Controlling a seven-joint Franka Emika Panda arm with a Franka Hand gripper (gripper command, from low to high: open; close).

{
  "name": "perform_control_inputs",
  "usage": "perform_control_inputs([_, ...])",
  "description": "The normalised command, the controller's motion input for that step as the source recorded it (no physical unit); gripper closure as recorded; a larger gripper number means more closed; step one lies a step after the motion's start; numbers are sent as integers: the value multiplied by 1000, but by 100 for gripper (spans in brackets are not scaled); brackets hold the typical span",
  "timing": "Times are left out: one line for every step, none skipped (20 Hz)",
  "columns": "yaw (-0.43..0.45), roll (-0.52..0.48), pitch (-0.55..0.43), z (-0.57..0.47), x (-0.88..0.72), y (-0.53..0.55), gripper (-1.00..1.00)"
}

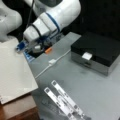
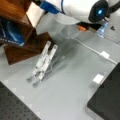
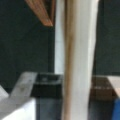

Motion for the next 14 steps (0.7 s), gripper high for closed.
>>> perform_control_inputs([215,20,45,383,57,331,100])
perform_control_inputs([238,37,16,372,85,324,100])
perform_control_inputs([240,45,2,352,111,317,100])
perform_control_inputs([218,50,0,320,118,282,100])
perform_control_inputs([230,58,-5,281,129,260,100])
perform_control_inputs([268,54,-9,242,142,244,100])
perform_control_inputs([257,60,-9,205,163,241,100])
perform_control_inputs([231,61,-2,182,169,228,100])
perform_control_inputs([217,89,-8,153,180,209,100])
perform_control_inputs([212,96,-5,119,198,193,100])
perform_control_inputs([201,94,-1,91,222,188,100])
perform_control_inputs([175,89,5,77,223,165,100])
perform_control_inputs([158,117,1,61,227,148,100])
perform_control_inputs([139,134,-3,29,247,167,100])
